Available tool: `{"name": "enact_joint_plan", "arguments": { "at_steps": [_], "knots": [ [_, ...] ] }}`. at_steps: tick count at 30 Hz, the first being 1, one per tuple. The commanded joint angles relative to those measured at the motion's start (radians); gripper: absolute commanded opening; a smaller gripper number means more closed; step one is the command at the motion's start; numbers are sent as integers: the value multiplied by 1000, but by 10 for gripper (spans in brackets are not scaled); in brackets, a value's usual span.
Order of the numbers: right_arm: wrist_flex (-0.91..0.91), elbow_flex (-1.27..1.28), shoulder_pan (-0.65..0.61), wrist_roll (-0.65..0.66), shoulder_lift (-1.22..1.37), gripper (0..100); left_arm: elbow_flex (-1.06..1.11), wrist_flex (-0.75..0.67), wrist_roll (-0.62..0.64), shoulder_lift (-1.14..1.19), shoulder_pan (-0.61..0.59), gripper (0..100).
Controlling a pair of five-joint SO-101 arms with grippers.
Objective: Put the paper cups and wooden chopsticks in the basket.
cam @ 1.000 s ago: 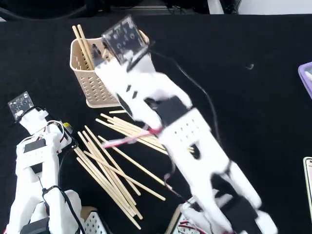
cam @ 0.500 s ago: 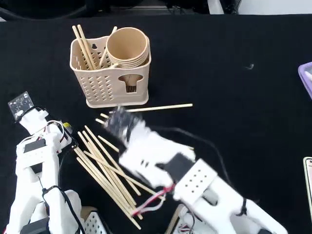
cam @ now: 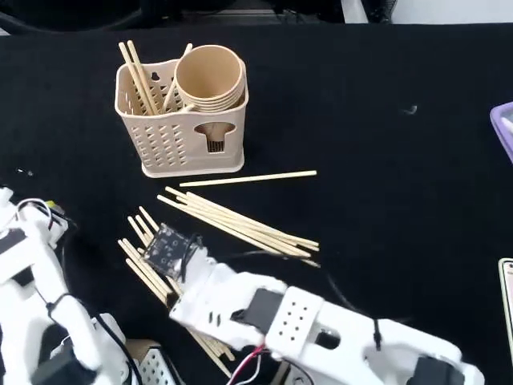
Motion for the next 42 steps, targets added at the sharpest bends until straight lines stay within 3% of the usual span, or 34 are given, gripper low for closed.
{"name": "enact_joint_plan", "arguments": {
  "at_steps": [1, 9, 17, 21, 29, 35, 42],
  "knots": [
    [-69, -4, -55, -21, 77, 188, -110, 3, 25, 114, -15, 220],
    [-183, -42, -74, -18, 306, 188, -193, 6, 25, 281, -19, 220],
    [-14, -214, -66, -11, 466, 185, -189, 6, 25, 281, -21, 220],
    [83, -275, -26, 117, 512, 184, -191, 6, 25, 281, -38, 220],
    [132, -298, 106, 161, 507, 106, -194, 6, 25, 281, -45, 220],
    [133, -297, 176, 161, 475, 103, -191, 6, 25, 281, -45, 220],
    [242, -312, 184, 161, 344, 107, -191, 6, 25, 281, -45, 220]
  ]
}}
